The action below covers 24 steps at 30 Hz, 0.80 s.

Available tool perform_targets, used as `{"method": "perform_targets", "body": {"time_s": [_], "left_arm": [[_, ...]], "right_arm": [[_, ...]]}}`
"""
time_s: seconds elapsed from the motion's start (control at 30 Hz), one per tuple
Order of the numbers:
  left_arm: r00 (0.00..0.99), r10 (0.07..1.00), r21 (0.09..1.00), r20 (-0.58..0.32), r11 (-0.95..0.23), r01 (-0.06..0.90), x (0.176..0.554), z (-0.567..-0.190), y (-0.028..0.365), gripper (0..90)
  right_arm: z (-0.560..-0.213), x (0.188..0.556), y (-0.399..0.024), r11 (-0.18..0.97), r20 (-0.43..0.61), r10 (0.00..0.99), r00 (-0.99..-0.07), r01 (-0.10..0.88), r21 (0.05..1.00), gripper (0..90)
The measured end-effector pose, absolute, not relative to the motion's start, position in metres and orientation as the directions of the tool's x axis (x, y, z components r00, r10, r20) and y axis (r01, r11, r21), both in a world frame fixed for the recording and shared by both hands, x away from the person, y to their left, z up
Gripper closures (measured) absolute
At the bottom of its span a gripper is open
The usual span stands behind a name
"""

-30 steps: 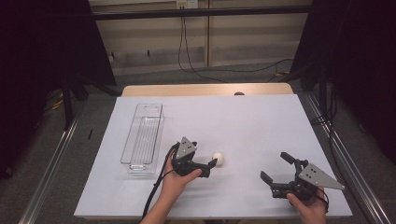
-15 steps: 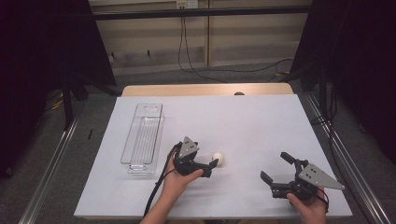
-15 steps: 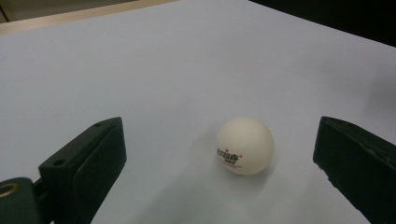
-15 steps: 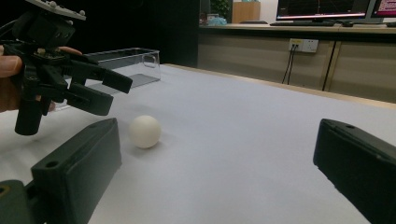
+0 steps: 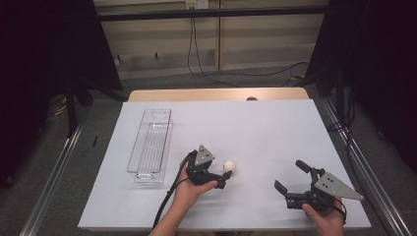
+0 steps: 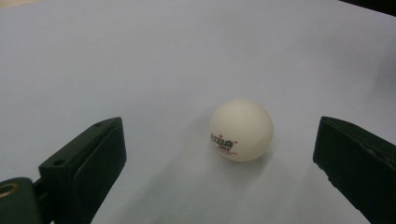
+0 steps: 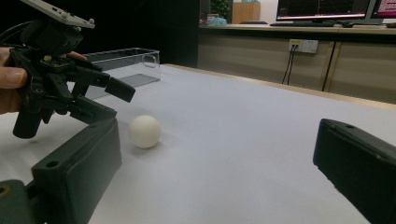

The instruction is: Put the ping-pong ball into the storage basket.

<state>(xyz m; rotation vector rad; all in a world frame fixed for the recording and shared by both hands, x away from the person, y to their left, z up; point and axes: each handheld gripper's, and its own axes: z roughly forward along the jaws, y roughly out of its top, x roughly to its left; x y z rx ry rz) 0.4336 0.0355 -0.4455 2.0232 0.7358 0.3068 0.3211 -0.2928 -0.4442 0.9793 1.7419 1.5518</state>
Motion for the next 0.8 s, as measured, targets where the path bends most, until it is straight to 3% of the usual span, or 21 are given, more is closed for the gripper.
{"method": "perform_targets", "body": {"time_s": [0.8], "left_arm": [[0.792, 0.605, 0.823, -0.085, -0.406, 0.398, 0.439, -0.445, 0.026, 3.0]], "right_arm": [[-0.444, 0.321, -0.293, 0.047, 0.030, 0.835, -0.549, 0.124, 0.991, 0.5]]}}
